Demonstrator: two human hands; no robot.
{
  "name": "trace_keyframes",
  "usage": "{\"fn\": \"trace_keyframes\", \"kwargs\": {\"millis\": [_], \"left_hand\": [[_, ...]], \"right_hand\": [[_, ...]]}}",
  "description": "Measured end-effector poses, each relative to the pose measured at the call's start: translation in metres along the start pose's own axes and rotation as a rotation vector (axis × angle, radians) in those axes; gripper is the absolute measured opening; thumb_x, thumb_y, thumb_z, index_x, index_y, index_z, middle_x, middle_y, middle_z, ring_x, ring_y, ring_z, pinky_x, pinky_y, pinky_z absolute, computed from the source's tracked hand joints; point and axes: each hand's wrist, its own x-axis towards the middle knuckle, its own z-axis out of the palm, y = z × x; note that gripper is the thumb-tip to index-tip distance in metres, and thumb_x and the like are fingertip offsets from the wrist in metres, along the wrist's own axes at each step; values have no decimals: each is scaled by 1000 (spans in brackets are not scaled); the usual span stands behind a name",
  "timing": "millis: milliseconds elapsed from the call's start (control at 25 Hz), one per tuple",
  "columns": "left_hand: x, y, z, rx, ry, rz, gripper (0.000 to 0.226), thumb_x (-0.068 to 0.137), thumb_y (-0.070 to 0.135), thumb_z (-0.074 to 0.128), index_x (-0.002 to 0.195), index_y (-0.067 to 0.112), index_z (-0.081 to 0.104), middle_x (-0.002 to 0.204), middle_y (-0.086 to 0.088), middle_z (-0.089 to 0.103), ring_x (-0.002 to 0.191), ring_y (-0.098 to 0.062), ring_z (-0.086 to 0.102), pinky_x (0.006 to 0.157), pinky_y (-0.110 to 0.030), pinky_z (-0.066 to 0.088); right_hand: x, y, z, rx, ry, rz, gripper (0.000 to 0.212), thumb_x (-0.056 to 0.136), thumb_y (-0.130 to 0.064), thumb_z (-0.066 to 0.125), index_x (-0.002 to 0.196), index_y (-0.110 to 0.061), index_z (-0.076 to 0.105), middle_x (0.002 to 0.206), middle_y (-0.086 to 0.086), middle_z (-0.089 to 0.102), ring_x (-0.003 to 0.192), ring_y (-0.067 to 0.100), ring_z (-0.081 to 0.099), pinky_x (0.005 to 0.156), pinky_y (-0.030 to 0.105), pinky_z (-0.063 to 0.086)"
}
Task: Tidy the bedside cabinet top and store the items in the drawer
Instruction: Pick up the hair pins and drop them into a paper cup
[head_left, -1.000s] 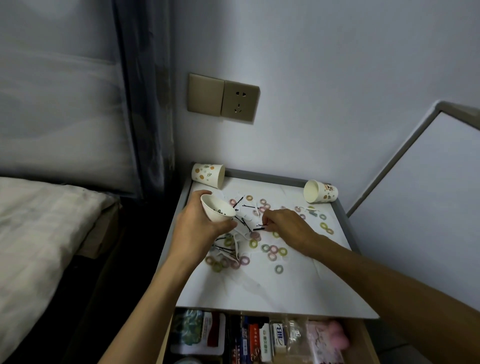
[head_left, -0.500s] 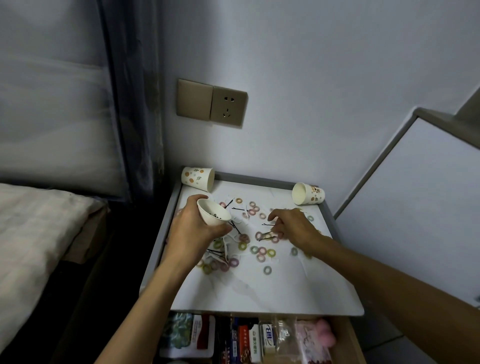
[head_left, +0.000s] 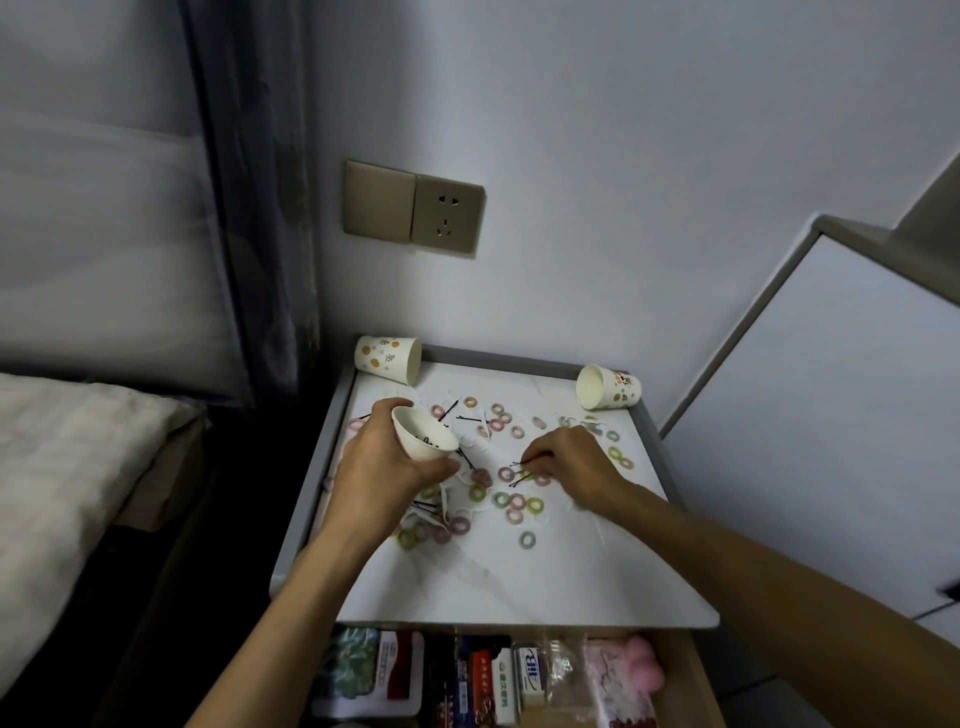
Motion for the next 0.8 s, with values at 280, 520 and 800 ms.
{"fn": "trace_keyframes", "kwargs": {"millis": [280, 520, 800], "left_hand": [[1, -1, 1, -2, 6, 4, 73, 61, 27, 90, 122, 24, 51, 106, -1, 65, 98, -23, 62, 83, -43, 53], [0, 1, 4, 2, 12, 15, 70, 61, 26, 89, 119, 25, 51, 102, 2, 64, 95, -20, 62, 80, -40, 54], [-1, 4, 5, 36, -11, 16, 70, 62, 29, 88, 123, 26, 53, 95, 13, 57, 90, -14, 57, 64, -23, 45]], "right_hand": [[-2, 3, -1, -199, -58, -89, 15, 89, -21, 67, 99, -13, 76, 98, 3, 69, 91, 19, 63, 80, 34, 49], [-4, 6, -14, -414, -59, -75, 19, 94, -29, 58, 100, -21, 73, 98, -2, 73, 92, 17, 65, 70, 26, 43], [-4, 7, -37, -414, -44, -110, 21, 96, -27, 57, 108, -23, 75, 105, 1, 73, 92, 18, 66, 71, 27, 48]]}}
